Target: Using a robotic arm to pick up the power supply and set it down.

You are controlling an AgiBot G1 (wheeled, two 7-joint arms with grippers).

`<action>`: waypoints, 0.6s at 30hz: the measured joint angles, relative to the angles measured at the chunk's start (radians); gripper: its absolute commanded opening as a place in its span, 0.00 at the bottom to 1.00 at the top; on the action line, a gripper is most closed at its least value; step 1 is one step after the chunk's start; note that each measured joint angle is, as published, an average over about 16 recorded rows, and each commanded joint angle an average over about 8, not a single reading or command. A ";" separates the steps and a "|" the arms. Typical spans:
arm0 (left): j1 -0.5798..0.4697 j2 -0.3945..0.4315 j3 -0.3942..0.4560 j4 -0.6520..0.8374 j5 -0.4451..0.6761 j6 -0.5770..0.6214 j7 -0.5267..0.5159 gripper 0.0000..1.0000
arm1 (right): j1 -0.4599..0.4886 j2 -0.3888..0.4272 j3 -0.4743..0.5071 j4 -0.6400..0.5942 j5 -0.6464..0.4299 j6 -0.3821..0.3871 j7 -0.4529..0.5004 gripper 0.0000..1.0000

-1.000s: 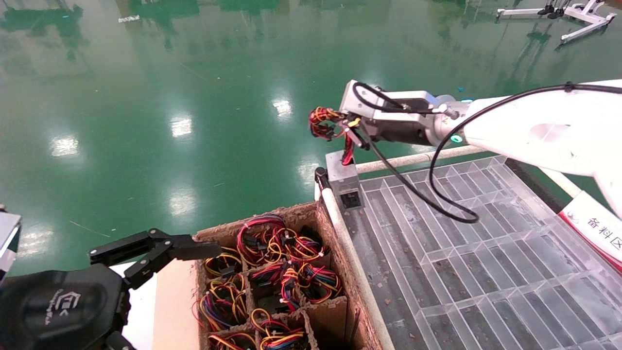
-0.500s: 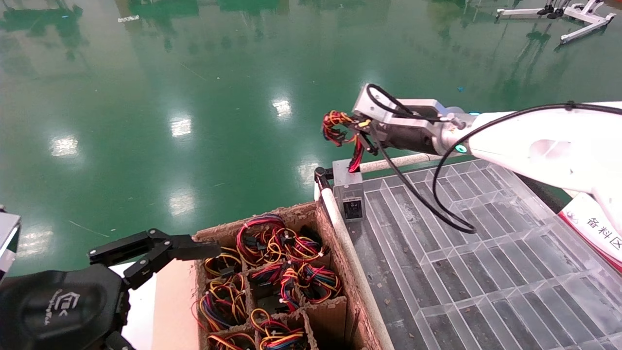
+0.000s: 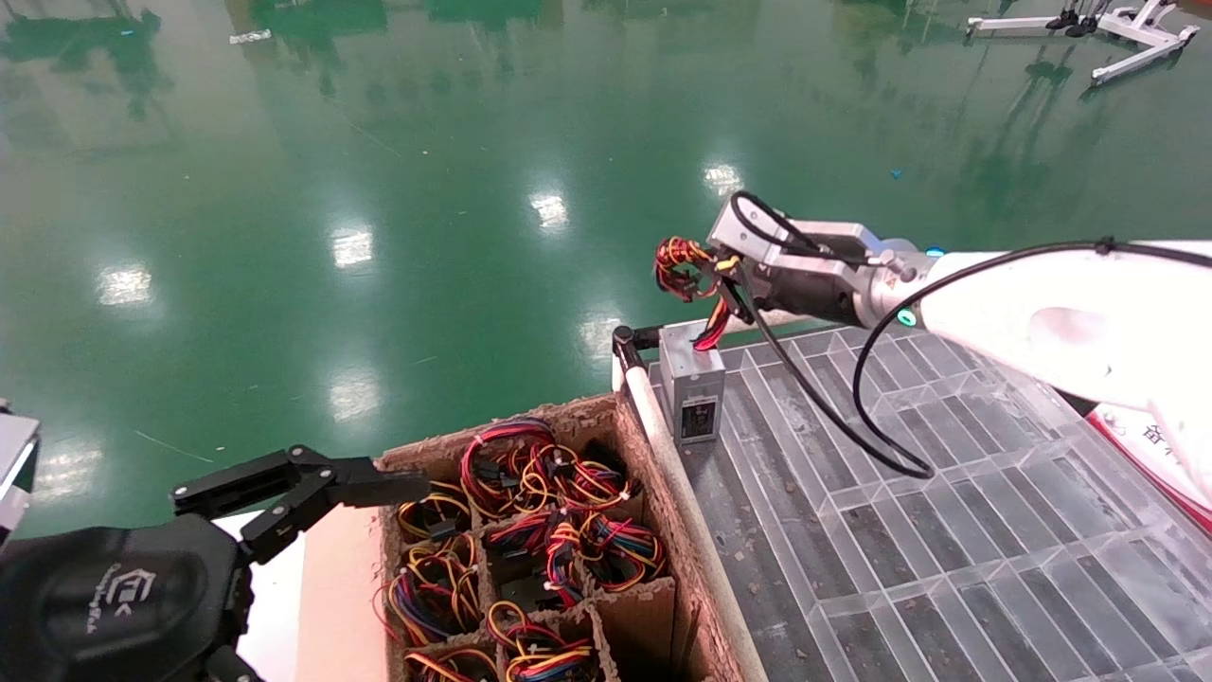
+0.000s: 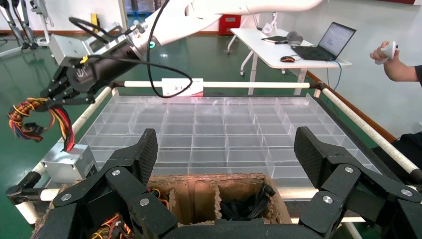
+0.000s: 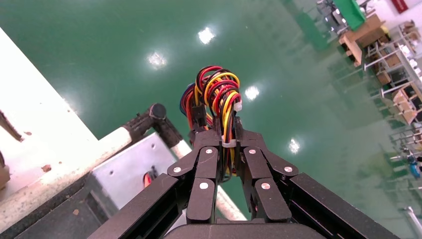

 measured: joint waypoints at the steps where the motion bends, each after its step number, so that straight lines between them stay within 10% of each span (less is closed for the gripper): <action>1: 0.000 0.000 0.000 0.000 0.000 0.000 0.000 1.00 | -0.002 0.000 0.000 0.000 0.000 0.002 0.000 0.80; 3: 0.000 0.000 0.000 0.000 0.000 0.000 0.000 1.00 | -0.005 -0.001 0.001 0.000 0.001 0.006 0.000 1.00; 18: 0.000 0.000 0.000 0.000 0.000 0.000 0.000 1.00 | 0.000 0.004 0.002 -0.004 0.002 -0.006 0.010 1.00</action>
